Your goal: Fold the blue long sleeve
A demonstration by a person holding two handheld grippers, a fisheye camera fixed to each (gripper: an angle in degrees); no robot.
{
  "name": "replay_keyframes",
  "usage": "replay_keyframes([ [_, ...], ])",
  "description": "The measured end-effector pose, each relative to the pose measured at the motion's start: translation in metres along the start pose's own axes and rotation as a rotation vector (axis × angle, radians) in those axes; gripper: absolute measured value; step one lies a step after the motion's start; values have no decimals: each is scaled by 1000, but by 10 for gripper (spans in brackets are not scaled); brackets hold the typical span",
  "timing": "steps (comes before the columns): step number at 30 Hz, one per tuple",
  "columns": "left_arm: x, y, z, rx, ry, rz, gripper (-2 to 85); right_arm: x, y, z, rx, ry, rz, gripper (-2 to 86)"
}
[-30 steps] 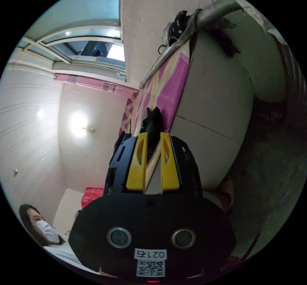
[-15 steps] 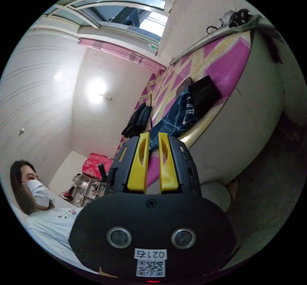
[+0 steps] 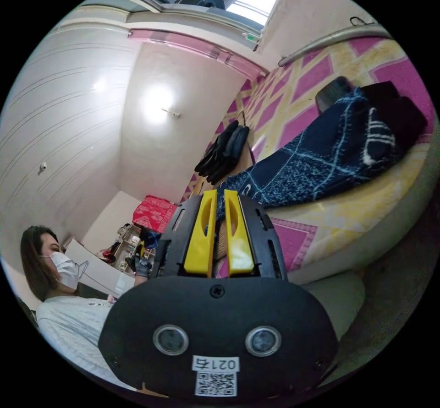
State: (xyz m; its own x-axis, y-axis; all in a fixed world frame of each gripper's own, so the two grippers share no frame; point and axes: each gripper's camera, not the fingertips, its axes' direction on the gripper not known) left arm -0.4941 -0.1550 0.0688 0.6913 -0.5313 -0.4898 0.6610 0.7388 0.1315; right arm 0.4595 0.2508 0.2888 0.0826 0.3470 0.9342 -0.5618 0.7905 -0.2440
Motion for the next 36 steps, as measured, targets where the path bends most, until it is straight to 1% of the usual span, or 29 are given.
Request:
replay_keyframes([
  [1, -45, -3, -41, 39, -85, -82, -8, -2, 3, 13, -16, -16, 6, 17],
  [2, -67, -1, -60, 58, -122, -130, -8, -5, 5, 26, -36, -36, 12, 16],
  [4, -154, 21, -129, 119, -250, -358, -8, -9, 10, 44, -66, -67, 21, 15],
  [5, -171, 28, -143, 133, -259, -413, -8, -14, 12, 55, -86, -81, 21, 14],
  [6, -202, 45, -170, 166, -261, -520, -8, -16, 13, 60, -95, -85, 19, 14],
  [7, -221, 57, -193, 227, -242, -585, -8, -22, 14, 69, -111, -87, 11, 13],
  [9, -238, 64, -219, 287, -217, -621, -7, -30, 16, 80, -131, -89, -1, 12],
  [14, -260, 56, -263, 411, -237, -697, 9, -52, 21, 107, -176, -111, -39, 7],
  [16, -271, 40, -277, 411, -259, -705, 47, -56, 23, 115, -188, -121, -42, 6],
  [19, -283, 14, -287, 395, -254, -687, 77, -61, 28, 127, -204, -139, -42, 5],
  [23, -301, -19, -295, 369, -247, -695, 75, -62, 37, 137, -222, -141, -33, 4],
  [24, -308, -32, -295, 341, -236, -709, 59, -62, 38, 138, -222, -140, -28, 4],
  [25, -312, -49, -296, 342, -209, -686, 32, -61, 40, 140, -223, -140, -20, 3],
  [26, -313, -58, -297, 347, -194, -670, 23, -61, 41, 141, -225, -139, -14, 3],
  [28, -308, -101, -309, 402, -160, -531, -1, -62, 43, 144, -227, -139, -11, 2],
  [30, -305, -118, -317, 409, -203, -462, -6, -67, 45, 146, -234, -133, -22, 1],
  [32, -320, -111, -314, 378, -212, -524, -7, -72, 48, 151, -240, -125, -43, 0],
  [34, -344, -78, -305, 339, -203, -670, -6, -73, 52, 155, -243, -122, -46, 0],
  [36, -350, -57, -300, 345, -206, -711, -2, -71, 55, 158, -245, -127, -32, -1],
])
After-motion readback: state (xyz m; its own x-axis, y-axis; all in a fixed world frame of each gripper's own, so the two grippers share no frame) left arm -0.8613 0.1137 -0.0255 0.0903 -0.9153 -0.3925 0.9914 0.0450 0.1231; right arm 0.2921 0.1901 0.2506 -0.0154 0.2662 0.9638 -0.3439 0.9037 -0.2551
